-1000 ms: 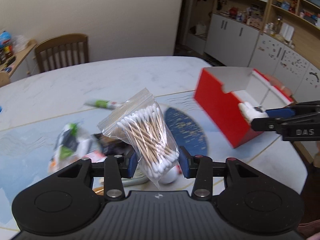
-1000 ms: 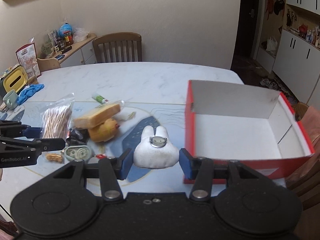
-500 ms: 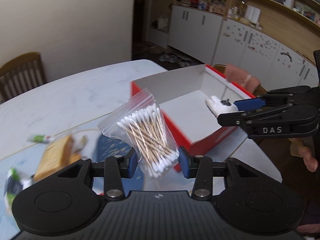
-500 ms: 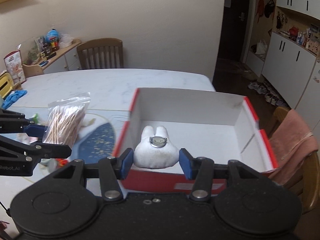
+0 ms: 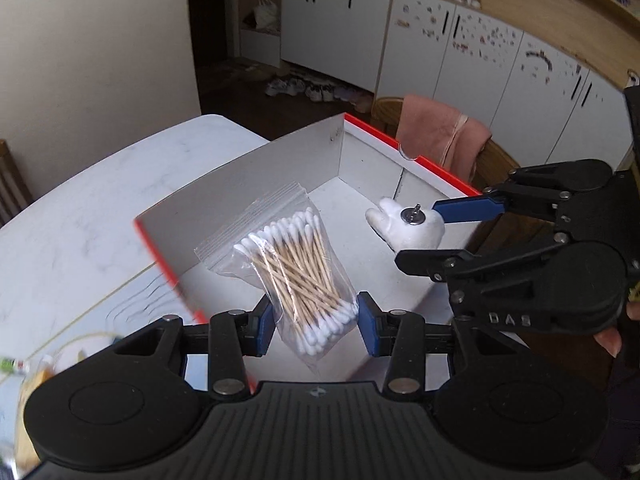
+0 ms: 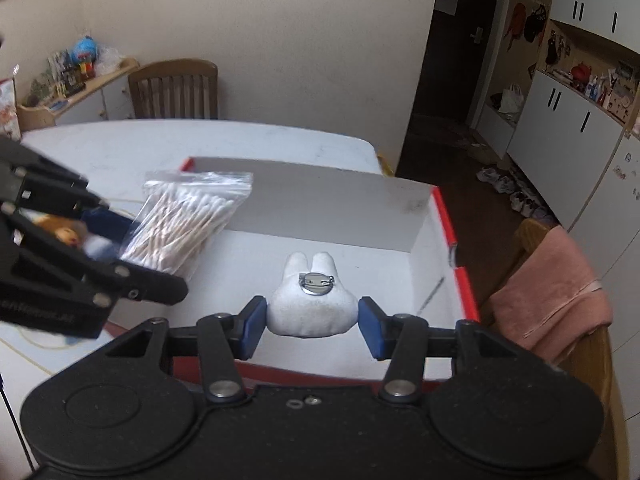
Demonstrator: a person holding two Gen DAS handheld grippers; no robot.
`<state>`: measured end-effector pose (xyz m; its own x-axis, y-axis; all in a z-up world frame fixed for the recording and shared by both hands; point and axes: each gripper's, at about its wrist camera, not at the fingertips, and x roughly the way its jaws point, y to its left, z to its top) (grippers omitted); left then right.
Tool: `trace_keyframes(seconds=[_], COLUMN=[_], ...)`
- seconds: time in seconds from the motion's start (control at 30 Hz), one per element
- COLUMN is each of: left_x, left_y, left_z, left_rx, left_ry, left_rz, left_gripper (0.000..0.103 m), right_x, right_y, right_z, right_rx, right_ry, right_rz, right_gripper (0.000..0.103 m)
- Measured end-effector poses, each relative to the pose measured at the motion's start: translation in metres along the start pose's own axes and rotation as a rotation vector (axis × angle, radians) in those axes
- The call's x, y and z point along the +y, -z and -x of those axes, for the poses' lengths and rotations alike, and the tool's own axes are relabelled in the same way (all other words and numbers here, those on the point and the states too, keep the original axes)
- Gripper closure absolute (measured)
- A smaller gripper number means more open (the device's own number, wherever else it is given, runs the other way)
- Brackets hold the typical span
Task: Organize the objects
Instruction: 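Carry both items into the red shoebox and open both grippers to release them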
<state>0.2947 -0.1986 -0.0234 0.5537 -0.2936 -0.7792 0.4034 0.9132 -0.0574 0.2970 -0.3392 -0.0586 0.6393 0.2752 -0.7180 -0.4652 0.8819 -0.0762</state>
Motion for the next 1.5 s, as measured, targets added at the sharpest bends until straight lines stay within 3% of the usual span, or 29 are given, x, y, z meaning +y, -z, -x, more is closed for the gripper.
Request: trace_keyframes(seconds=[0.3,0.7,1.1,1.33,1.5], left_x=[-0.001,0.024,0.028,0.027,0.024], left_y=[-0.033,-0.043,-0.039,-0.039,-0.042], left_z=[-0.064,-0.133,-0.16,-0.163,-0.164], left_rx=[0.122,0.301,0.426,0.439,0.445], left_ry=[0.014,0.02,0.057,0.052,0.023], left_rz=[-0.01,0.073,0.084,0.072,0.049], left_gripper=[0.062,0.062,0.061,0.061,0.05], right_x=[-0.021,-0.031,-0.036,-0.038,-0.037], right_y=[-0.005,-0.006,-0.002,-0.002,-0.002], right_z=[-0.042,-0.092,-0.109,-0.112,-0.113], right_rx=[0.111,0.294,0.398,0.406,0.406], right_ry=[-0.032,-0.084,-0.102,-0.105,-0.111], right_rz=[0.001,0.041,0.013,0.003,0.009], right_gripper=[0.054,0.054,0.053,0.051,0.046])
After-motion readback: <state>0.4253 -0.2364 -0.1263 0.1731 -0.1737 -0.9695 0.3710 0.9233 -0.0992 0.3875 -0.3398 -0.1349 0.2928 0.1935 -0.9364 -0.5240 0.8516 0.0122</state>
